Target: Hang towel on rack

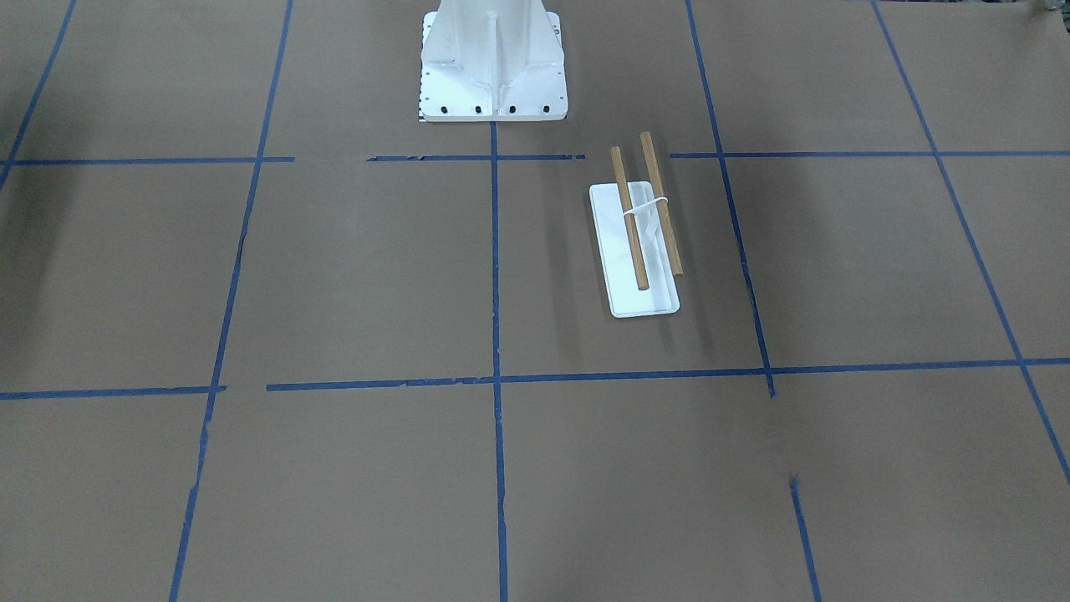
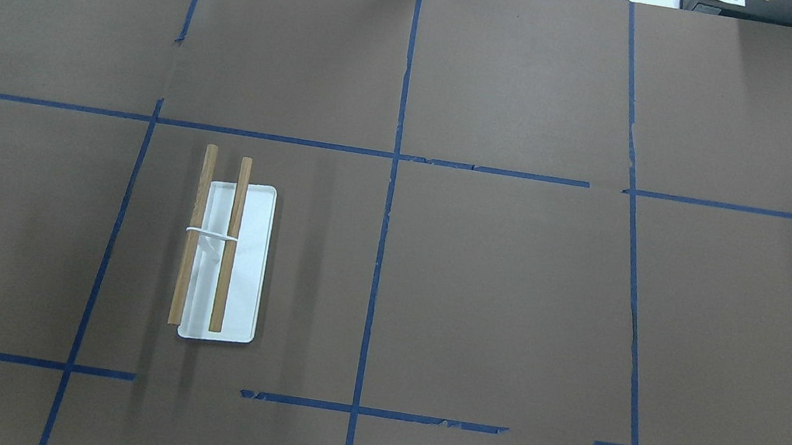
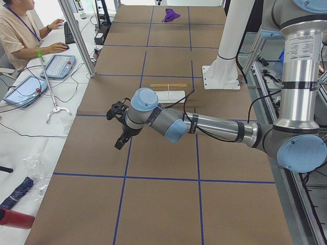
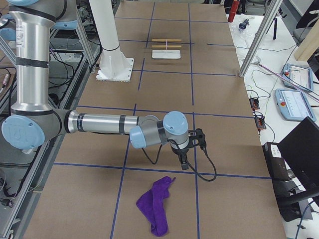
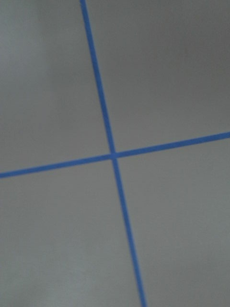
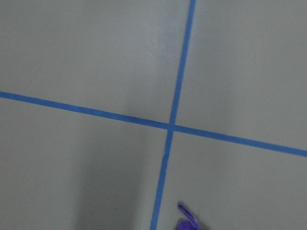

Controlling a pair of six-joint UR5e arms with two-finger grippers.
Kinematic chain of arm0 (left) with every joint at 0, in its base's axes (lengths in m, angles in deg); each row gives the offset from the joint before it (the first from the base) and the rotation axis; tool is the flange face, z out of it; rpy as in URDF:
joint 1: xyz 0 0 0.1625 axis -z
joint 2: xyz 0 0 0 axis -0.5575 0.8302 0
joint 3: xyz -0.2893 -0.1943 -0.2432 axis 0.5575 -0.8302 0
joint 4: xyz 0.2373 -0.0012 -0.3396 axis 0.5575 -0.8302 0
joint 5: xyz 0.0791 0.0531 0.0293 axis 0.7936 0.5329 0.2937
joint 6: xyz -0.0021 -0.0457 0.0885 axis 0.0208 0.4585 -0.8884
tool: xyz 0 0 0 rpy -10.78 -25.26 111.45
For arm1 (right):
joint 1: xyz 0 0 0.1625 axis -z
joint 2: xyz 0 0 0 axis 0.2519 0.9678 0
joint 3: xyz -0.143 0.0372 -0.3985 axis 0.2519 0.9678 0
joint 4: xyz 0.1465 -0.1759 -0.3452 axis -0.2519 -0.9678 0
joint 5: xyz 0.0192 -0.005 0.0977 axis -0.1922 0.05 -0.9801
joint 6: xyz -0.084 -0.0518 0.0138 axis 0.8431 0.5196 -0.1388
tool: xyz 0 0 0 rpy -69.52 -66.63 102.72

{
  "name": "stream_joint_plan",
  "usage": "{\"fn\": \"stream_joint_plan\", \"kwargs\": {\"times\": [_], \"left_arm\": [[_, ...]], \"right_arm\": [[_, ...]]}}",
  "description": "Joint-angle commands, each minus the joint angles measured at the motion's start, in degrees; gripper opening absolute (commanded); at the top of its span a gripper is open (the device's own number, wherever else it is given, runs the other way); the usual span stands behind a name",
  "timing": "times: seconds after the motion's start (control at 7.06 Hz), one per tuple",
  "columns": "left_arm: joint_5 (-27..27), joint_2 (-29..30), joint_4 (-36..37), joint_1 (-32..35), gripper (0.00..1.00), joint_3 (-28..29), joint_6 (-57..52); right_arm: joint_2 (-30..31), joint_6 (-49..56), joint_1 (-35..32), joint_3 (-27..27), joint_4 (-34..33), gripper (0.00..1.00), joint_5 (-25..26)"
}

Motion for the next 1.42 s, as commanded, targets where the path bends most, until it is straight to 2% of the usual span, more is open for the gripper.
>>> {"fn": "stream_joint_plan", "kwargs": {"times": [0.0,0.14,0.42,0.71,0.99,1.28], "left_arm": [[-0.17,1.23,-15.92,-0.40,1.00,3.63,6.11],[-0.26,1.23,-19.03,-0.49,1.00,4.68,7.45],[-0.26,1.32,-19.58,-0.67,1.00,4.60,7.55],[-0.17,1.49,-19.85,-1.10,1.00,4.34,10.35],[-0.08,1.58,-19.85,-1.28,1.00,4.16,10.72],[0.09,1.58,-24.92,-3.55,1.00,4.51,16.92]], "right_arm": [[-0.19,-7.29,5.17,0.33,9.39,1.00,1.24],[0.26,-5.37,5.27,3.99,13.25,1.00,3.09],[0.61,2.88,5.28,16.37,23.71,1.00,3.02],[0.87,14.17,5.28,23.68,26.30,0.94,2.49],[3.76,20.29,4.93,24.51,26.12,0.91,1.27],[4.66,25.03,1.08,25.56,25.34,0.91,-0.41]]}}
